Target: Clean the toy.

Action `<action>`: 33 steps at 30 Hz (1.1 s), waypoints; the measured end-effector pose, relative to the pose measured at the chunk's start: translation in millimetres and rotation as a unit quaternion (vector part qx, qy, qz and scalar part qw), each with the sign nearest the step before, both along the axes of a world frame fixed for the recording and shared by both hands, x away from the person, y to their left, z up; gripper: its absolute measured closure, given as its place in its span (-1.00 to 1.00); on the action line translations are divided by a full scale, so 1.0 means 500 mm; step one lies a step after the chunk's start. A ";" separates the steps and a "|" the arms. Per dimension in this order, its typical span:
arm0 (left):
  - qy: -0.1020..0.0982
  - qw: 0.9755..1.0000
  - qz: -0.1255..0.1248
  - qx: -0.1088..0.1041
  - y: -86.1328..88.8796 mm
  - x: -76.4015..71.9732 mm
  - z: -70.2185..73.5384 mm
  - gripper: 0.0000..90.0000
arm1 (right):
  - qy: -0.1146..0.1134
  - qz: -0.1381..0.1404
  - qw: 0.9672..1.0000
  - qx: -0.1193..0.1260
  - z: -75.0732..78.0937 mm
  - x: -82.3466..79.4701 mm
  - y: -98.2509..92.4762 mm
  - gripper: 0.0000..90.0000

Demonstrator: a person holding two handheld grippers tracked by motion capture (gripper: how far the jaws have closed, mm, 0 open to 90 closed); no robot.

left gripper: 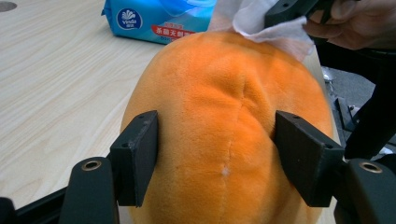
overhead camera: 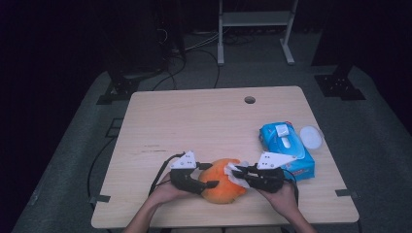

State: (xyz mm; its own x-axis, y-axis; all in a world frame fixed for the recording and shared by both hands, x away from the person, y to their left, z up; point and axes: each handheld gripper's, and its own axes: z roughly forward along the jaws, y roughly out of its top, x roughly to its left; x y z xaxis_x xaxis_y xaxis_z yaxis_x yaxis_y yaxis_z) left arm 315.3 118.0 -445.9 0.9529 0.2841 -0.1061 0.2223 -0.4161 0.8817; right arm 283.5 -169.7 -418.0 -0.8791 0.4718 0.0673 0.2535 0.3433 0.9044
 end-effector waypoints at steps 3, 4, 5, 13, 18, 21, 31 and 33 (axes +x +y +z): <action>-0.002 1.000 -0.003 -0.002 -0.008 -0.005 0.002 -0.27 | 0.014 -0.010 1.000 0.003 -0.007 0.013 -0.010 0.79; -0.004 1.000 -0.006 -0.001 -0.012 -0.007 0.003 -0.27 | 0.018 -0.018 1.000 0.004 -0.009 0.018 -0.013 0.79; -0.007 1.000 -0.010 -0.001 -0.017 -0.009 0.003 -0.27 | 0.021 -0.024 0.999 0.005 -0.011 0.023 -0.018 0.79; -0.026 1.000 -0.011 0.002 -0.040 -0.023 0.005 -0.31 | 0.020 -0.009 0.999 0.027 0.001 0.011 0.001 0.79; -0.025 1.000 -0.012 0.001 -0.041 -0.025 0.005 -0.31 | 0.014 -0.008 1.000 0.012 -0.002 0.007 0.008 0.79; -0.027 1.000 -0.013 0.003 -0.047 -0.027 0.006 -0.31 | 0.026 -0.033 0.999 0.009 -0.011 0.021 -0.011 0.79; -0.019 0.999 -0.024 0.014 -0.045 -0.026 0.035 -0.59 | 0.010 0.001 1.000 0.001 -0.006 -0.001 0.017 0.78; -0.018 1.000 -0.015 0.019 -0.043 -0.023 0.038 -0.76 | 0.010 0.008 1.000 0.000 -0.006 -0.001 0.015 0.78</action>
